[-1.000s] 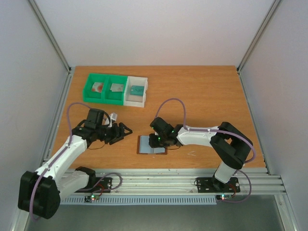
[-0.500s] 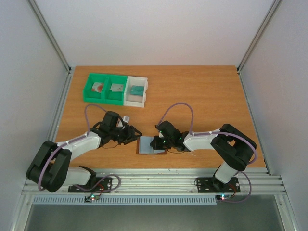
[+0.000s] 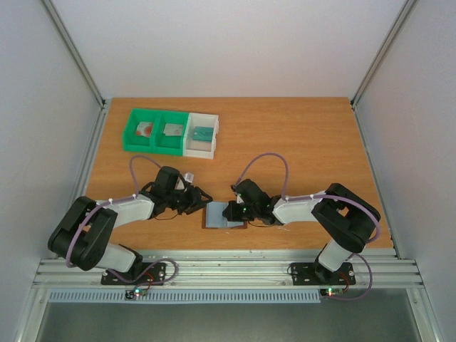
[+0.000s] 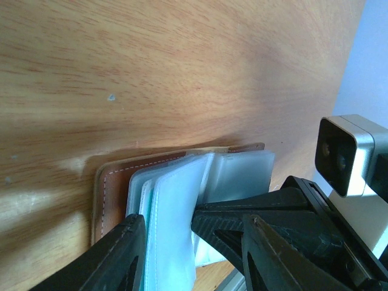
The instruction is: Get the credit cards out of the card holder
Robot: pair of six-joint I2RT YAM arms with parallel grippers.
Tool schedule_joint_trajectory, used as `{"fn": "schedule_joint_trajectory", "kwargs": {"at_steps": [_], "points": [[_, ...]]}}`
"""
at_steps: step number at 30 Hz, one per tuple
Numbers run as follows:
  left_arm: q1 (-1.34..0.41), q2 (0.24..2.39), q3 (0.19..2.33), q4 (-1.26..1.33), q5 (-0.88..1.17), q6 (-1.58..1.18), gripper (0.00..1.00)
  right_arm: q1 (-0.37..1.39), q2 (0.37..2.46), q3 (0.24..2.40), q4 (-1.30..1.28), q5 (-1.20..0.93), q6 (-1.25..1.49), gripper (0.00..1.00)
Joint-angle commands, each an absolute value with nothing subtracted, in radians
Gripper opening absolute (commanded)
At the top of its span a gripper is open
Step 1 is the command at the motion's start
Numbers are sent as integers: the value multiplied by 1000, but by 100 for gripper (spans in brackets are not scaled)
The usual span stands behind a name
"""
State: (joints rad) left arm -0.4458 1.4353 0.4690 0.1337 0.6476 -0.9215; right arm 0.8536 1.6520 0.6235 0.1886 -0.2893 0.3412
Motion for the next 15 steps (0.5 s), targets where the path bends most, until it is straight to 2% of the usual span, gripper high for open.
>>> {"fn": "schedule_joint_trajectory", "kwargs": {"at_steps": [1, 15], "points": [[-454, 1464, 451, 235, 666, -939, 45, 848, 1667, 598, 162, -293, 356, 1], [-465, 1492, 438, 272, 670, -954, 45, 845, 1672, 597, 170, -298, 354, 1]]}}
